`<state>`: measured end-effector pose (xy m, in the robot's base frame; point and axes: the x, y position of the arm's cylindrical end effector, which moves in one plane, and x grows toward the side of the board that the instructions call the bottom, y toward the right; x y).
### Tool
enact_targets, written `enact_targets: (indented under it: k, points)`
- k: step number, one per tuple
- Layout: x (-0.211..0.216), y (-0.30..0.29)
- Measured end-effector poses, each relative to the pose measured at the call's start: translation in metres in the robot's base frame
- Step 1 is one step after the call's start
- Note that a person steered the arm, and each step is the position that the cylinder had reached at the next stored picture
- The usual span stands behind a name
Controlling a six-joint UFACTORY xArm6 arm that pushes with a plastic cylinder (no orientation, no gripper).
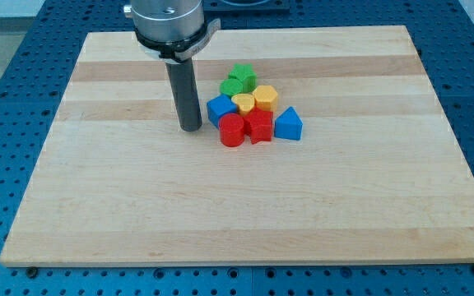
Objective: Push the blue cube to the top of the red star
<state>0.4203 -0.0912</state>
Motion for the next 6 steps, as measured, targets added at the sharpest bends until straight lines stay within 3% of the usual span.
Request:
enact_targets:
  k: [1,2,3,4,6]
  points:
    - [-0.033,-0.059]
    - [-0.064,-0.079]
    - [-0.058,-0.07]
    - [-0.024,0.007]
    - [-0.04,0.044]
